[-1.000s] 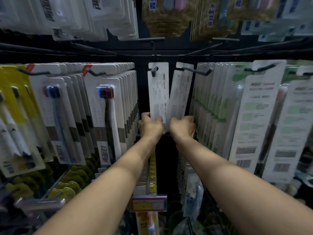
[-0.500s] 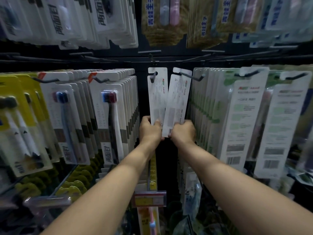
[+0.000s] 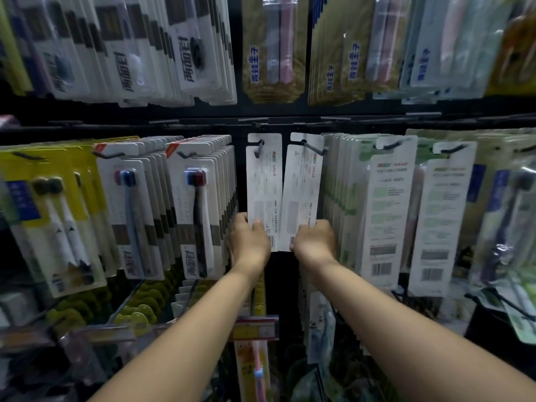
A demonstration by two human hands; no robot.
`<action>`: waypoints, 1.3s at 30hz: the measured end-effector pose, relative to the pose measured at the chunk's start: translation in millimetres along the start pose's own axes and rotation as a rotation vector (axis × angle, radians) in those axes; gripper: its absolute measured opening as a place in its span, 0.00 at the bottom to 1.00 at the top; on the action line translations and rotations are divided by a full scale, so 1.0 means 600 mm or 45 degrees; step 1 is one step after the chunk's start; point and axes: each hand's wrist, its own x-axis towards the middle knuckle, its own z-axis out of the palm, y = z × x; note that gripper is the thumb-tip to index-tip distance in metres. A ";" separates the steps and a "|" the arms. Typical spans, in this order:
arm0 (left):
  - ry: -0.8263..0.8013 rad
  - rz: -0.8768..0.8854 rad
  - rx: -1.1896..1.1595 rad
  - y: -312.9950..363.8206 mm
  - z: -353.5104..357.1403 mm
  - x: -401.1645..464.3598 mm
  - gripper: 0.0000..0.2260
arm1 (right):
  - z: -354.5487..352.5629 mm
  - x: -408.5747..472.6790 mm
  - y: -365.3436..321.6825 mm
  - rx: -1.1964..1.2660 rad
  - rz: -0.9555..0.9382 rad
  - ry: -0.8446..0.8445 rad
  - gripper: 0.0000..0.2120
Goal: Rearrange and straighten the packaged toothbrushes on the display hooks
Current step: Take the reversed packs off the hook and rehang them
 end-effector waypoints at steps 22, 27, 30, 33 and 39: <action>-0.027 0.106 0.084 0.015 -0.079 -0.114 0.03 | -0.082 -0.118 0.021 0.111 -0.084 -0.083 0.05; -0.042 0.094 0.079 0.017 -0.096 -0.138 0.07 | -0.099 -0.141 0.019 0.088 -0.090 -0.070 0.06; -0.047 0.082 0.068 0.019 -0.106 -0.151 0.08 | -0.111 -0.153 0.019 0.058 -0.100 -0.069 0.06; -0.054 0.095 0.038 0.022 -0.116 -0.162 0.03 | -0.123 -0.162 0.021 0.018 -0.101 -0.074 0.07; -0.038 0.158 0.044 0.021 -0.129 -0.174 0.04 | -0.145 -0.179 0.019 0.005 -0.124 -0.082 0.07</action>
